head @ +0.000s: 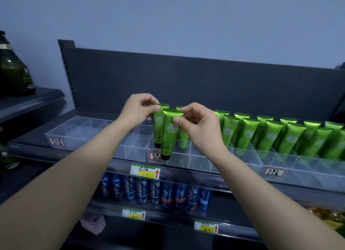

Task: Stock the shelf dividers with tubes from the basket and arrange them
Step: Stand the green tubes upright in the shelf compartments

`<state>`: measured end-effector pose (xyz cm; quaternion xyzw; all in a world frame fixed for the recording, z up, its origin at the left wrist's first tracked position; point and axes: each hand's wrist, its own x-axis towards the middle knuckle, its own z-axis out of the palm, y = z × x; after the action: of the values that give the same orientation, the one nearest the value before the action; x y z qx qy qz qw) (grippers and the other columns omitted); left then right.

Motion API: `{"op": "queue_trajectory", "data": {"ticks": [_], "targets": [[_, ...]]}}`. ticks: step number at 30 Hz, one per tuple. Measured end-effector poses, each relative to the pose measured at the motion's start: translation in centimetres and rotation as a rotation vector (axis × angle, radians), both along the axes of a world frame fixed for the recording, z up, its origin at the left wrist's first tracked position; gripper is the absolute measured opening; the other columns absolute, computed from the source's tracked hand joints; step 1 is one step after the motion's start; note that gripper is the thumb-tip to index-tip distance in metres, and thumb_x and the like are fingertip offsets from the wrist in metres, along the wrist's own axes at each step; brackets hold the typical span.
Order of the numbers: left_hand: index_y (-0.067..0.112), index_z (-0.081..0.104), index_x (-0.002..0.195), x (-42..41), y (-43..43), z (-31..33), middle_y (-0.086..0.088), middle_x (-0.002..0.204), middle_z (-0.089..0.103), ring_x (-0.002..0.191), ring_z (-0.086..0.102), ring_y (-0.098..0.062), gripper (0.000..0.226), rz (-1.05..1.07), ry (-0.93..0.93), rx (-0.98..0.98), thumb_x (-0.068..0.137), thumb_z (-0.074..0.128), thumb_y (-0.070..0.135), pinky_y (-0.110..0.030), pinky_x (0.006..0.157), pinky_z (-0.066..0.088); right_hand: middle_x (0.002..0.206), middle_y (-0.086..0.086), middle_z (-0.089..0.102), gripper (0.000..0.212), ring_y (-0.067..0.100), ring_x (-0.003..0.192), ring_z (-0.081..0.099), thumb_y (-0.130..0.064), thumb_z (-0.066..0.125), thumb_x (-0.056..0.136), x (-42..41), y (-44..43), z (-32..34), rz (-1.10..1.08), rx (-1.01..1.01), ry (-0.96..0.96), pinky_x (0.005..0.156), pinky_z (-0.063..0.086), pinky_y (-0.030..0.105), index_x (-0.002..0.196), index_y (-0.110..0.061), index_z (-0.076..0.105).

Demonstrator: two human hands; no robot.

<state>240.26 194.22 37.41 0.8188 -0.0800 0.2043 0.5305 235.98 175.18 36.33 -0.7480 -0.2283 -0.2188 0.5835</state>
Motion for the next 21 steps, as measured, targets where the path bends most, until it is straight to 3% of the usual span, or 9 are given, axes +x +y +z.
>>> {"op": "queue_trajectory", "data": {"ticks": [3,8,16,21], "targets": [[0.018,0.061,0.071,0.8,0.3,-1.2,-0.004,0.067,0.059,0.060,0.056,-0.016,0.023,-0.037,0.051,-0.035,0.084,0.066,-0.001,-0.024,0.053,0.053,0.072,0.010,0.069,0.024,0.034,0.071,0.065,-0.011,0.078,0.076,0.3,0.4,0.3,-0.025,0.008,0.014,0.067,0.055,0.049,0.077,-0.029,0.064],[0.014,0.064,0.072,1.8,1.1,-2.7,-0.007,0.068,0.060,0.066,0.057,-0.022,0.018,-0.078,0.072,-0.042,0.082,0.068,-0.001,-0.040,0.068,0.054,0.071,0.001,0.069,0.022,0.024,0.069,0.067,-0.012,0.077,0.077,0.6,1.3,0.7,-0.086,0.004,-0.013,0.069,0.056,0.046,0.077,-0.029,0.064],[0.015,0.067,0.072,2.5,2.0,-2.9,-0.004,0.068,0.063,0.064,0.060,-0.018,0.017,-0.140,0.087,-0.072,0.083,0.068,0.001,-0.034,0.063,0.055,0.072,-0.002,0.069,0.014,0.013,0.068,0.066,-0.012,0.077,0.078,1.6,3.0,-0.1,-0.155,-0.038,-0.009,0.068,0.056,0.030,0.083,-0.020,0.067],[0.023,0.068,0.072,2.6,2.5,-3.0,-0.004,0.071,0.066,0.065,0.062,-0.022,0.024,-0.162,0.069,-0.044,0.087,0.064,0.004,-0.034,0.061,0.054,0.068,-0.011,0.065,0.019,0.006,0.064,0.062,-0.014,0.078,0.077,2.0,3.7,-1.3,-0.211,-0.120,0.013,0.065,0.053,0.024,0.080,-0.026,0.064]]}}
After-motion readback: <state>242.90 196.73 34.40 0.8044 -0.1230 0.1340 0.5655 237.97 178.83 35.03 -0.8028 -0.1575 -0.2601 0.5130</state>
